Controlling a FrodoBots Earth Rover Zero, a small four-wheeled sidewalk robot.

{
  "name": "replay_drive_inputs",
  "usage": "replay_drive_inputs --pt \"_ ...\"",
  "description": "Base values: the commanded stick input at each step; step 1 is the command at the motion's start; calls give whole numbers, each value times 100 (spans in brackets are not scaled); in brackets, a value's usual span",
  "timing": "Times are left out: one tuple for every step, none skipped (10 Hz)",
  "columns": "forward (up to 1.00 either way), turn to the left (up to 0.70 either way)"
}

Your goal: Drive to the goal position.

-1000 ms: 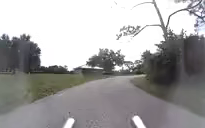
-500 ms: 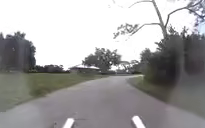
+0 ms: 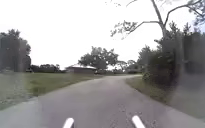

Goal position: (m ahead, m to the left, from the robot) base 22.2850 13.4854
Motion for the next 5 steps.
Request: replay_drive_inputs --pt "69 3" --pt "69 3" --pt "69 3" --pt "69 3" --pt "69 3"
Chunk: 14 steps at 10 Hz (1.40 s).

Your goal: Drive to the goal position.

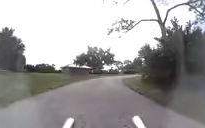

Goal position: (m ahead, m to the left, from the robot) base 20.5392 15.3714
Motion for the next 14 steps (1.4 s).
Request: replay_drive_inputs --pt "69 3" --pt "69 3" --pt "69 3" --pt "69 3" --pt "69 3" --pt "69 3" --pt "69 3" --pt "69 3" --pt "69 3" --pt "69 27" --pt "69 34" --pt "69 34" --pt "69 27" --pt "69 15"
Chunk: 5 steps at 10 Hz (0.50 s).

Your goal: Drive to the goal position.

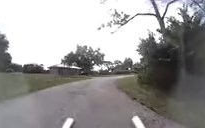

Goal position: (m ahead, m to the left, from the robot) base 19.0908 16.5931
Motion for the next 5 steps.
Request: replay_drive_inputs --pt "69 4" --pt "69 3" --pt "69 15" --pt "69 28" --pt "69 34"
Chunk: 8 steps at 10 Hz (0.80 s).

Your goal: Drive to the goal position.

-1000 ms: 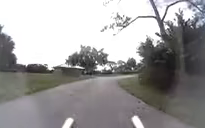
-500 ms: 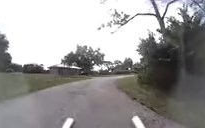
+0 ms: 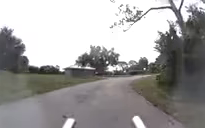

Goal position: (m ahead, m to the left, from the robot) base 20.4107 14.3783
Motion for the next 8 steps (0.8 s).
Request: replay_drive_inputs --pt "69 26" --pt "69 13" --pt "69 6" --pt "69 3" --pt "69 3" --pt "69 3" --pt "69 3" --pt "69 3"
